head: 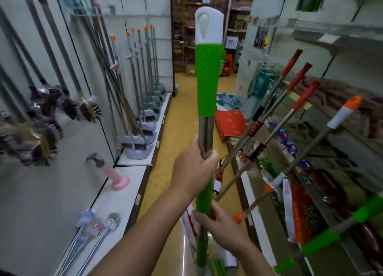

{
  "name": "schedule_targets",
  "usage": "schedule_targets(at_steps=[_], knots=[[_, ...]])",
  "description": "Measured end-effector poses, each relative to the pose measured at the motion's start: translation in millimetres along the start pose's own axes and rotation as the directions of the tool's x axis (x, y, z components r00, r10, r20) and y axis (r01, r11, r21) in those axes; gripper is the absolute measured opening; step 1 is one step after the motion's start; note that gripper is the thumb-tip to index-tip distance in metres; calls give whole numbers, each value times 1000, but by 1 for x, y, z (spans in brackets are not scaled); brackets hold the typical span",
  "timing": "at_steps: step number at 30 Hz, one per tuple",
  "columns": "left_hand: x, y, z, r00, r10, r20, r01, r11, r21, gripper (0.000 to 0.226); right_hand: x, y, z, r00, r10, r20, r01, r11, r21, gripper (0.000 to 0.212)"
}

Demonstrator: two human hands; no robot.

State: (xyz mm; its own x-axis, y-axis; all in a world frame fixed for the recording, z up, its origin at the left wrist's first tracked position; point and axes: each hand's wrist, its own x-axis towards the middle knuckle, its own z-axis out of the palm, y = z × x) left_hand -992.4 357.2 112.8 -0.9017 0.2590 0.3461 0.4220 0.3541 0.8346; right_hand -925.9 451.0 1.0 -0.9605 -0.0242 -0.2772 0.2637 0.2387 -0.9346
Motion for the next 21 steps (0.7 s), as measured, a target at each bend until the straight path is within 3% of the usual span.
schedule_targets(at_steps=[4,8,17,21], knots=[[49,-14,-34,998,61,31,-62,998,29,30,59,-37,31,985,-96,-146,97,995,-3,19],[102,-29,-56,989,142,46,-144,989,37,24,118,-67,35,960,-218,-174,212,976,-54,8],[238,-96,-69,984,170,-55,-170,985,11,38,275,-111,21,938,-325,-121,322,946,-42,32],[304,-140,-53,992,104,-75,-112,987,-119,23,357,-120,-2,942,-313,-120,321,946,51,32]])
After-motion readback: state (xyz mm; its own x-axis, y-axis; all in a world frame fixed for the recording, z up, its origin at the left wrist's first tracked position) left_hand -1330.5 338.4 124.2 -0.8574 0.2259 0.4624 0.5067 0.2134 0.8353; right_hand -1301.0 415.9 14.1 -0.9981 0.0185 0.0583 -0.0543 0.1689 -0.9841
